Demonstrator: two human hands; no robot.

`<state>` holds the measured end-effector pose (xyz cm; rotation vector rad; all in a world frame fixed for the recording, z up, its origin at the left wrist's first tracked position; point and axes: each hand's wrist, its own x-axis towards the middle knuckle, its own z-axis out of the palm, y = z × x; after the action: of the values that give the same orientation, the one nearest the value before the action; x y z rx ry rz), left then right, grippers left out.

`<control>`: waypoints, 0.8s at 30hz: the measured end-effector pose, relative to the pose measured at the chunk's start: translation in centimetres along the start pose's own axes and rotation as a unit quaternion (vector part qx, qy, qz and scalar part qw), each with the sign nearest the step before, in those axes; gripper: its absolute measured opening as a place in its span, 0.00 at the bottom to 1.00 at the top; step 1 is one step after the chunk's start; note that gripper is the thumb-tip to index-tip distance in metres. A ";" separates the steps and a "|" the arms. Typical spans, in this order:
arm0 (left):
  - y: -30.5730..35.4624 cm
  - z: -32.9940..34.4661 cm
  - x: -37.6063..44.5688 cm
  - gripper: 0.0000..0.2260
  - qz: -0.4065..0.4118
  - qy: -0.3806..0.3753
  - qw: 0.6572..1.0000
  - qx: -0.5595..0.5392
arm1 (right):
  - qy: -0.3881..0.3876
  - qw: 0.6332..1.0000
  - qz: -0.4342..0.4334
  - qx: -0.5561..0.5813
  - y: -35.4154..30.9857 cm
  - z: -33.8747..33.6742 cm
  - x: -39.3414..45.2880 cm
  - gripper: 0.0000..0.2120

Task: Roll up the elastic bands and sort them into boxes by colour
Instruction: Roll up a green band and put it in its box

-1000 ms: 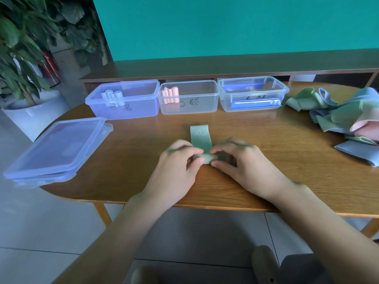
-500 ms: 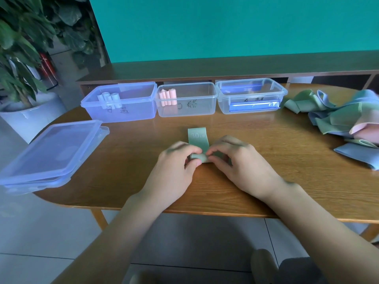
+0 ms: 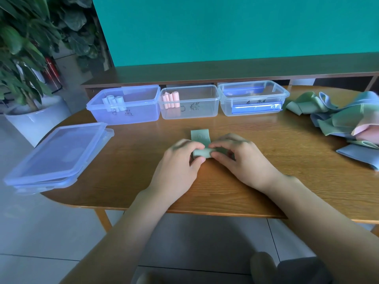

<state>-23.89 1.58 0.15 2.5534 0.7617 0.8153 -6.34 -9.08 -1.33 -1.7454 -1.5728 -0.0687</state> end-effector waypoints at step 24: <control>-0.8 0.8 2.3 0.08 0.007 0.021 1.000 0.001 | -0.006 0.998 -0.042 -0.042 1.3 0.1 2.5 0.11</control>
<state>-22.12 3.48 0.17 2.5540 0.7599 0.8762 -4.69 -6.87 -0.73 -1.7460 -1.6723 -0.1669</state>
